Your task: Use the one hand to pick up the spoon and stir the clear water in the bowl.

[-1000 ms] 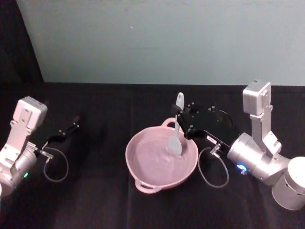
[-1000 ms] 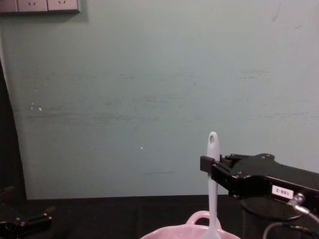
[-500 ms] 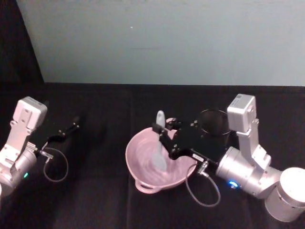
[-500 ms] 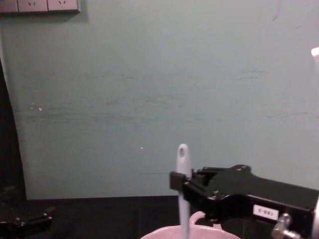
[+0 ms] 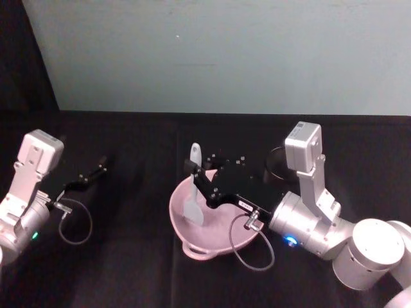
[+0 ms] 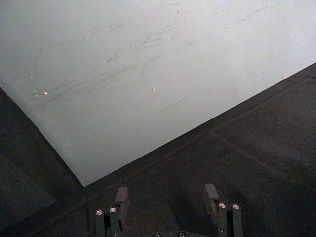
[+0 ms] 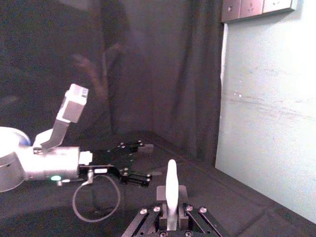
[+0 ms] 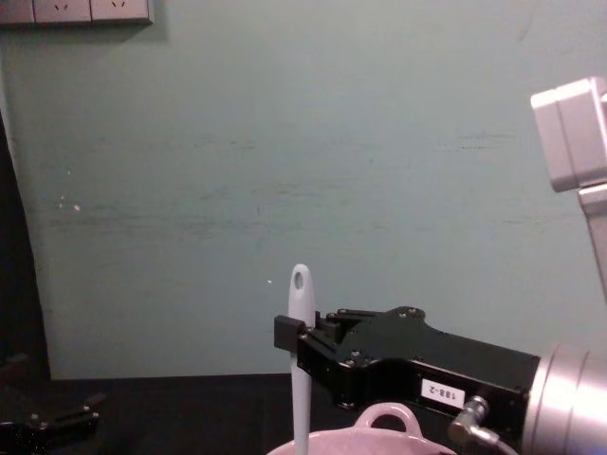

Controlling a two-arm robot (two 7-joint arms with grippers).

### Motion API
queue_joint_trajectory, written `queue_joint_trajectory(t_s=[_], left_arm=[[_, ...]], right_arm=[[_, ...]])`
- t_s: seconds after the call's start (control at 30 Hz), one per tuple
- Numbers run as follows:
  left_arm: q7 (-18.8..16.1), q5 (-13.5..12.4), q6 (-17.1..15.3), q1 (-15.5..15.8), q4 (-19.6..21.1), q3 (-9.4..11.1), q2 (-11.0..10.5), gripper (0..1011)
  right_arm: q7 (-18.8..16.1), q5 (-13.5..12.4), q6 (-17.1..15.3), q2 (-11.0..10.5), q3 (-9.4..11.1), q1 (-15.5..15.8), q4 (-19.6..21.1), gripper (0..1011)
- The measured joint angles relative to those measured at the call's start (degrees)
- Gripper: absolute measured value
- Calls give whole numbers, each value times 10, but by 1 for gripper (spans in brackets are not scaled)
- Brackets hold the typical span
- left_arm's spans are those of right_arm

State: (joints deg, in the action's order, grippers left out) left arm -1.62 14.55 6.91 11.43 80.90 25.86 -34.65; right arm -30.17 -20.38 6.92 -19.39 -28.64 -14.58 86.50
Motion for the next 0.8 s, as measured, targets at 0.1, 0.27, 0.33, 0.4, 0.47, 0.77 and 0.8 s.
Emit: queue_joint_trajectory(t_s=[0.1,0.27,0.33,0.4,0.47,0.77,0.8], left_arm=[[0,0,0,0,0,0,0,1005],[0,0,0,0,0,0,0,1005],[0,0,0,0,0,0,0,1005],[0,0,0,0,0,0,0,1005],[0,0,0,0,0,0,0,1005],[0,0,0,0,0,0,0,1005],[0,0,0,0,0,0,0,1005]], right_arm=[[3,0,7,9,0,-10,-20,124],[12,1,15,17,8,-23,-51,125],[16,2,16,16,16,-26,-58,124],[19,2,17,14,22,-26,-59,125],[22,2,17,9,30,-25,-59,125],[27,3,13,-14,53,-9,-36,125],[27,3,13,-14,53,-9,-36,125]])
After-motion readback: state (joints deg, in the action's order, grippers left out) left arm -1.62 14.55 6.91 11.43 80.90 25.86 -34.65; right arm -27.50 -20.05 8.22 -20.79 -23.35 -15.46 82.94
